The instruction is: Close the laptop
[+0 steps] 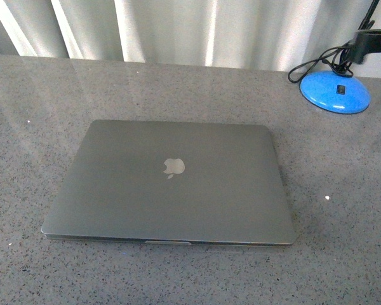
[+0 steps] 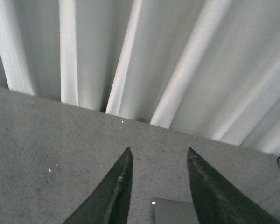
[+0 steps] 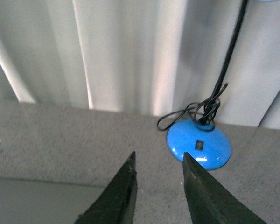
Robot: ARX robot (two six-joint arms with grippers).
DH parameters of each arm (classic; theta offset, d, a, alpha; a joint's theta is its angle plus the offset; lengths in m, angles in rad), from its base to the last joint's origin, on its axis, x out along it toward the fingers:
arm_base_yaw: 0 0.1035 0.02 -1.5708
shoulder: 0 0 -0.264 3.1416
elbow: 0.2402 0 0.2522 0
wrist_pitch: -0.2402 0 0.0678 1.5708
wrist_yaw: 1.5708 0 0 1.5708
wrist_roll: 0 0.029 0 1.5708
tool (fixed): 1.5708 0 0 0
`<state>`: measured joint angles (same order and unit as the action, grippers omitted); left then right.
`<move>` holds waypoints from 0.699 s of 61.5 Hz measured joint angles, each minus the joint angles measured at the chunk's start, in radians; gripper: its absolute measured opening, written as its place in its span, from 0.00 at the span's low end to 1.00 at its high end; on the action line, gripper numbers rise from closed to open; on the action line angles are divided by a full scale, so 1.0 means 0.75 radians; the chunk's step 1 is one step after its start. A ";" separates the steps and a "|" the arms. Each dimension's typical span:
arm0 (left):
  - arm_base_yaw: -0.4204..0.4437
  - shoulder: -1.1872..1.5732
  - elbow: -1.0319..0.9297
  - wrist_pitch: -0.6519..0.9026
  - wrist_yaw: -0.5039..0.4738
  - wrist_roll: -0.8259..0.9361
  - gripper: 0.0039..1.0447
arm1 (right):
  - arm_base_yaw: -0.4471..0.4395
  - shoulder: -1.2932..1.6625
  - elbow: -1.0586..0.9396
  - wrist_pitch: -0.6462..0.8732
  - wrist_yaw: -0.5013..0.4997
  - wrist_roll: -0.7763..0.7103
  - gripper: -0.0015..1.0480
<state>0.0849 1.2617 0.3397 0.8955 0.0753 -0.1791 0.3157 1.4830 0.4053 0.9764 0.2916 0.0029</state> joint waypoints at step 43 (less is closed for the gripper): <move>-0.111 -0.577 -0.419 -0.145 -0.101 0.228 0.03 | -0.300 -0.751 -0.483 -0.152 -0.277 -0.009 0.01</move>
<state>0.0013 0.8288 0.0257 0.7864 -0.0002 -0.0082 0.0906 0.9195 0.0429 0.8627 0.0837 -0.0036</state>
